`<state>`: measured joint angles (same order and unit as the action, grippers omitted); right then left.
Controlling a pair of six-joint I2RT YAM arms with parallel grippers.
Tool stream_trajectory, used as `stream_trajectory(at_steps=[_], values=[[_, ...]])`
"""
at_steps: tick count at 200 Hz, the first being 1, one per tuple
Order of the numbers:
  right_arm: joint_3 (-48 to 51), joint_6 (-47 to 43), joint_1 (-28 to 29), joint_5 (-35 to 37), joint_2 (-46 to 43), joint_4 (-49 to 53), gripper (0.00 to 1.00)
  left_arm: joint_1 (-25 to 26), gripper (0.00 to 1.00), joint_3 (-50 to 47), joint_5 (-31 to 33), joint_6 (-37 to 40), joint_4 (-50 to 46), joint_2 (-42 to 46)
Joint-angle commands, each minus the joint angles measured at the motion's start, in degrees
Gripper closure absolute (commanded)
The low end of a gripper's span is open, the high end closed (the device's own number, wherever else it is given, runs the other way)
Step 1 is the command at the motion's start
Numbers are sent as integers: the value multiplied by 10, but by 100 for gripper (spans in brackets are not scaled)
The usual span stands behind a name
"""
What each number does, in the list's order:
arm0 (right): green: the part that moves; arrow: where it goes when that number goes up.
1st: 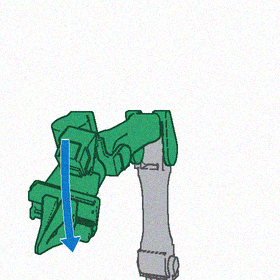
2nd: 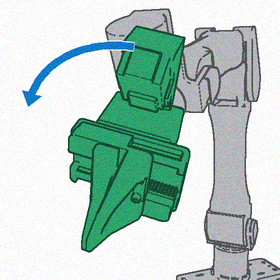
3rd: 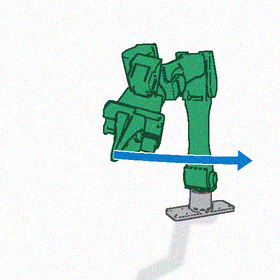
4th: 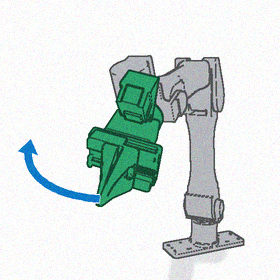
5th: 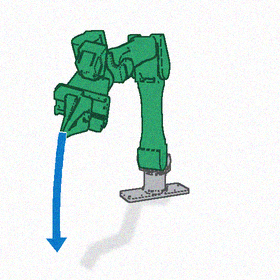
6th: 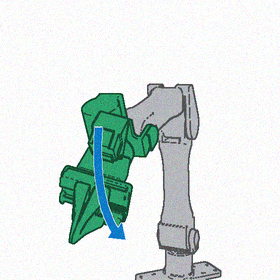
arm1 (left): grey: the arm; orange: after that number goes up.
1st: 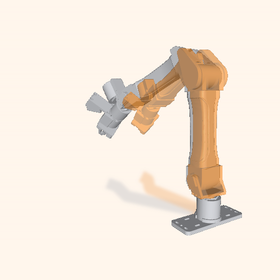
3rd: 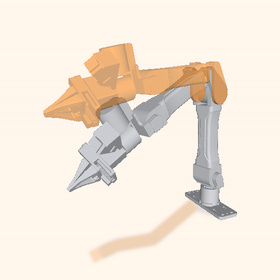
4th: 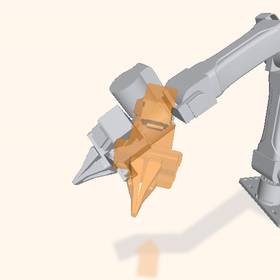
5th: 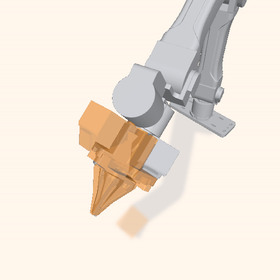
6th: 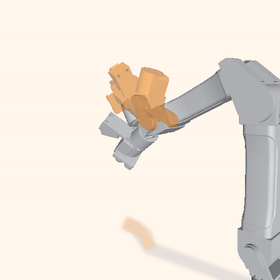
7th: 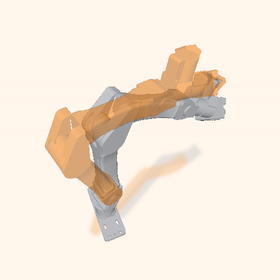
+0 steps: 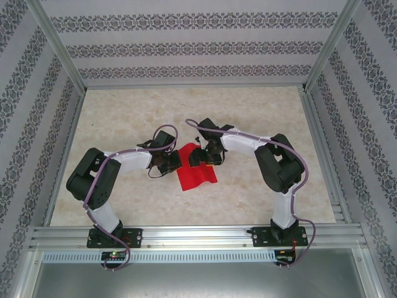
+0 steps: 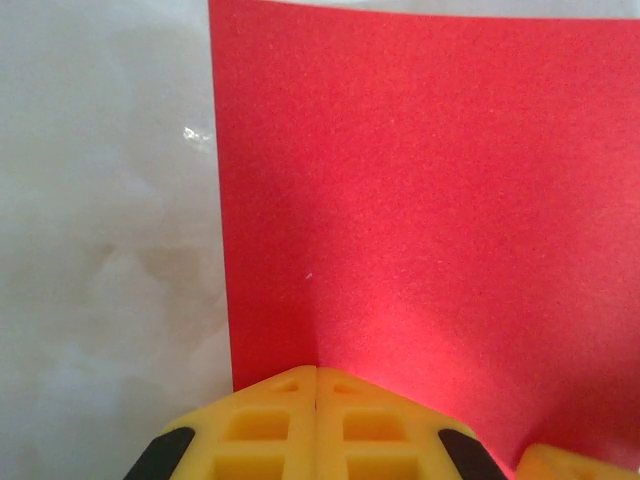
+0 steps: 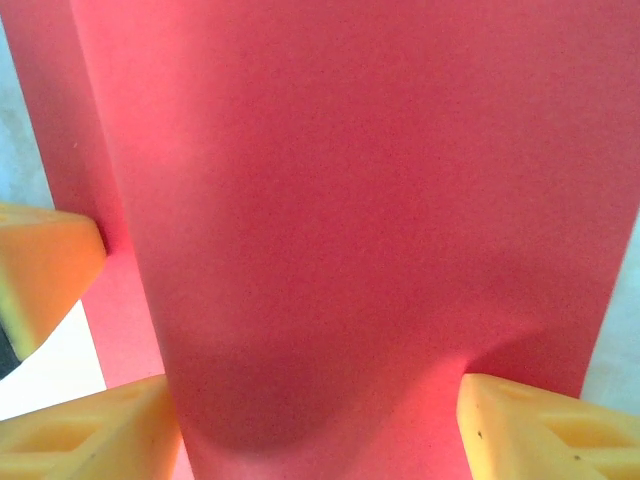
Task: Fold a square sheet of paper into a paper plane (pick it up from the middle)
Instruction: First fold in half a square sheet of paper at the center of the table.
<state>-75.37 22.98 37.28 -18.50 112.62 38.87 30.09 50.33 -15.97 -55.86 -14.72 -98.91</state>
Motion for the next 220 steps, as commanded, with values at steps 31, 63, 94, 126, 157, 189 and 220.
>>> stream_trajectory(at_steps=[31, 63, 94, 126, 157, 189, 220], values=[[-25, 14, 21, 29, 7, 9, 43, 11, 98, -6, 1, 0, -14, -14], [7, 42, 7, 19, -26, -39, 59, 2, 88, 1, 4, 4, -21, 36], [57, 73, -23, -62, -69, -119, 67, -30, 77, -12, -8, 12, -24, 92], [97, 114, -53, -156, -102, -202, 67, -69, 51, -67, -49, 9, 30, 152], [126, 170, -73, -238, -123, -285, 66, -78, 29, -119, -117, -10, 149, 190], [145, 245, -87, -301, -142, -378, 64, -77, 17, -153, -167, -48, 275, 197], [154, 285, -94, -328, -148, -419, 63, -77, 17, -178, -178, -89, 380, 201]])
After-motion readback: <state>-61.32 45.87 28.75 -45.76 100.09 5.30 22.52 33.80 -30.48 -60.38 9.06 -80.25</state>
